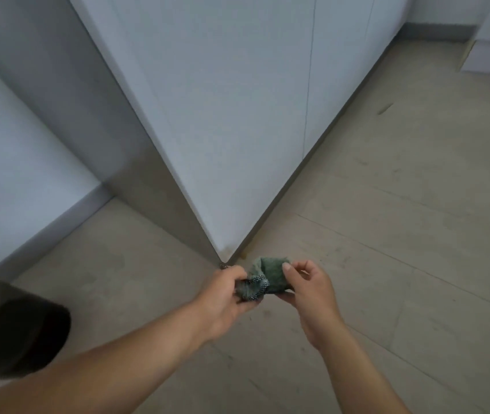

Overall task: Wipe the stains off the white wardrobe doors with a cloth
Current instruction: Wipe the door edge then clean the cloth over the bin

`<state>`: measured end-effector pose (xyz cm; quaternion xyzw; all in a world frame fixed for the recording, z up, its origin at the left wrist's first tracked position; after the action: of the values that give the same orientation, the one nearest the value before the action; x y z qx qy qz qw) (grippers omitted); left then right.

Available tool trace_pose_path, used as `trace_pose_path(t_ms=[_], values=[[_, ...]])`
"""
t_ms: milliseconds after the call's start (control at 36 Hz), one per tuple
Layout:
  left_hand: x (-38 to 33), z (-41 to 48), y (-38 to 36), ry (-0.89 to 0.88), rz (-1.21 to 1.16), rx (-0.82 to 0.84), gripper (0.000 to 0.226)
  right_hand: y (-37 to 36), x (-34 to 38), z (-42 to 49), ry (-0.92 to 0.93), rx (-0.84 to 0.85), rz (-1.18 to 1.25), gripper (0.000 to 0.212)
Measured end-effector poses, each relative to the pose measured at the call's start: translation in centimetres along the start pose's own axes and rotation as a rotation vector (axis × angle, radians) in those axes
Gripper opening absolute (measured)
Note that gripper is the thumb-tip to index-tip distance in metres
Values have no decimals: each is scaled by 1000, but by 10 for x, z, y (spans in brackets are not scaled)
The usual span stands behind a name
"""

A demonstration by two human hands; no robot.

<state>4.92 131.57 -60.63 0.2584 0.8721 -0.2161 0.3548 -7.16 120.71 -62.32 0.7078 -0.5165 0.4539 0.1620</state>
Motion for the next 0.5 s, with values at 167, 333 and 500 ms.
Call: trace_pose_path(t_ms=[167, 333, 500], values=[[24, -2, 8, 232, -78, 99, 51, 2, -1, -4, -88, -68, -30, 18], [0, 27, 59, -3, 158, -276, 46, 34, 2, 32, -337, -130, 319, 25], [-83, -20, 83, -537, 454, -486, 117, 72, 70, 74, -326, -296, 58, 9]])
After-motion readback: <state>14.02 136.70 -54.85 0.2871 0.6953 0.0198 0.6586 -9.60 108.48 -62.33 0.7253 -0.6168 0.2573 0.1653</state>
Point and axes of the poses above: each hand's wrist, its own z-axis towards the middle knuckle, its own y-axis out of the back of the hand, x = y × z, the point moved 9 cm from there along z, towards the middle knuckle, and after that the axes turned 7 degrees about -y, right-handed, at the moved point
